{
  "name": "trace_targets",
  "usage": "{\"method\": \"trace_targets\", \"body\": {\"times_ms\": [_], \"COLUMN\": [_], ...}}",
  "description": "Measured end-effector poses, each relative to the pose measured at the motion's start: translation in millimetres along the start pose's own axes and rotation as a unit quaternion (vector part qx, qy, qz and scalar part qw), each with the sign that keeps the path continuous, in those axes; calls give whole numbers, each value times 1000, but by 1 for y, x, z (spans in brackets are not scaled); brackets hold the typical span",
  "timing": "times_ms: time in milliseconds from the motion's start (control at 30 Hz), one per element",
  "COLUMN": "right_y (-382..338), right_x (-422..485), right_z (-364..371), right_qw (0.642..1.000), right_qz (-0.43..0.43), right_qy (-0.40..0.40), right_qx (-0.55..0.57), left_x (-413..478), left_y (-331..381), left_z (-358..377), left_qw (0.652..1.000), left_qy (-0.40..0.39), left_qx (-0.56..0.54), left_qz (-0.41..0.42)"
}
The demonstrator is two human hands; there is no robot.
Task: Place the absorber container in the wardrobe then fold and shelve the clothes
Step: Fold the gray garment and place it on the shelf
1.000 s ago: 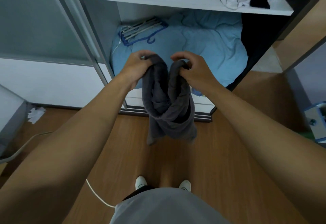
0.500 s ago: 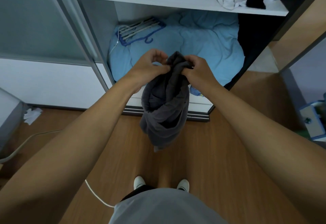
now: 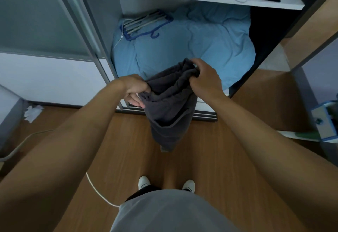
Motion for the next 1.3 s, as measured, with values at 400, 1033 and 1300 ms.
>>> {"method": "trace_targets", "body": {"times_ms": [400,1033,1300], "right_y": [9,-16,-20], "right_x": [13,-10,-4], "right_z": [-1,-8,-6], "right_qw": [918,973,902], "right_qz": [186,-74,39], "right_qy": [-192,-111,-154], "right_qx": [293,188,402], "left_x": [3,-11,-11], "left_y": [20,31,-6], "left_z": [-12,-32,-30], "left_qw": [951,939,875], "left_qy": [137,82,28], "left_qx": [-243,-315,-369], "left_qz": [133,108,312]}}
Point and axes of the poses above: each hand's wrist, its own x-axis towards the middle knuckle, its own z-axis out of the palm, y = z × x, the point moved 4 cm from there along x, towards the middle knuckle, and after that the axes turned 15 degrees about z, right-handed, at the moved point
